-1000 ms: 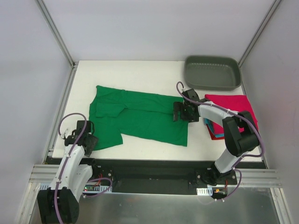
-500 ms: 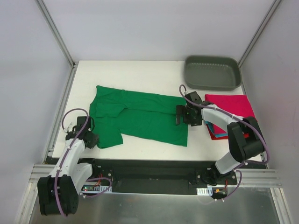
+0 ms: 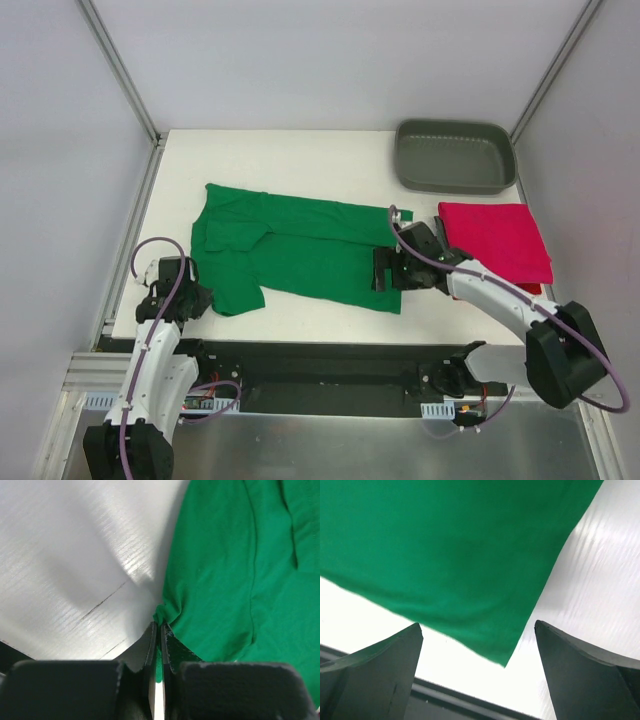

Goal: Fold and stack the t-shirts
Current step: Grap the side of the flattened tshirt closest away from the robot with both arms

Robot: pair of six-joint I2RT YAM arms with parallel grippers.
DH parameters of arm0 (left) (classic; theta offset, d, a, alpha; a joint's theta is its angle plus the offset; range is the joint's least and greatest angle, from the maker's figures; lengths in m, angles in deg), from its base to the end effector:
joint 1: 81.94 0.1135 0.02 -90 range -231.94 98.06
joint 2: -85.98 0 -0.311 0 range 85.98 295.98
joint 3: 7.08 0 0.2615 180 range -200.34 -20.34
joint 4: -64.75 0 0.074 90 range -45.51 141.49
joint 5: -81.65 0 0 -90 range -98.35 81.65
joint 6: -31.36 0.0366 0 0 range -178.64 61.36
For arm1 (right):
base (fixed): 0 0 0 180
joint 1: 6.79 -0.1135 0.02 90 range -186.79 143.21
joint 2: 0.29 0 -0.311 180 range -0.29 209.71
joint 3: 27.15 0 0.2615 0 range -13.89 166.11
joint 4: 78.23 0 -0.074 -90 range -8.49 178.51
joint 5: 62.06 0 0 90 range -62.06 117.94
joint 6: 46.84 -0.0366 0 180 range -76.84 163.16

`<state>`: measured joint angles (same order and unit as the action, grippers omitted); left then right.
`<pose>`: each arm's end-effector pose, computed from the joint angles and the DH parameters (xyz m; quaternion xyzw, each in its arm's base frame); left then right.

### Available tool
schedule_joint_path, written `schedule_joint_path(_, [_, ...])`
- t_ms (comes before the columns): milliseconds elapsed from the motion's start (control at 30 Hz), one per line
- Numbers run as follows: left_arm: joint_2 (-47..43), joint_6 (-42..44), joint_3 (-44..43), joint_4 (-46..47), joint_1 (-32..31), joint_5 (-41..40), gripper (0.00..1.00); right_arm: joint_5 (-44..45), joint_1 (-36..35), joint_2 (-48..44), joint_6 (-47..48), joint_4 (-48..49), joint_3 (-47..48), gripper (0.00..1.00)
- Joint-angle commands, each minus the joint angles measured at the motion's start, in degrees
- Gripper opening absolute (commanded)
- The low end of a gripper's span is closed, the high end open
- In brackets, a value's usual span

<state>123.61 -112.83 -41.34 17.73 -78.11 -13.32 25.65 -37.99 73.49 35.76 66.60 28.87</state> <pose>0.1047 0.0102 0.2029 -0.4687 0.8149 -0.1071 0.3237 0.2121 0.1301 0.2441 -0.2017 0.9263 0.1229 0.2937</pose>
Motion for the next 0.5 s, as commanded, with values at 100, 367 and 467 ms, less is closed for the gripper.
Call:
schedule_joint_path(100, [-1.4, 1.9, -1.7, -1.0, 0.2, 1.7, 0.00, 0.0, -4.3, -6.2, -8.6, 0.5, -9.1, 0.97])
schedule_joint_path(367, [-2.4, 1.8, -1.1, -0.3, 0.1, 1.8, 0.00, 0.9, -6.1, -2.9, -12.0, -0.5, -9.1, 0.76])
schedule_joint_path(467, [-2.7, 1.5, -1.0, -0.2, 0.1, 1.1, 0.00, 1.9, -6.2, -2.3, -13.3, -2.7, -9.2, 0.73])
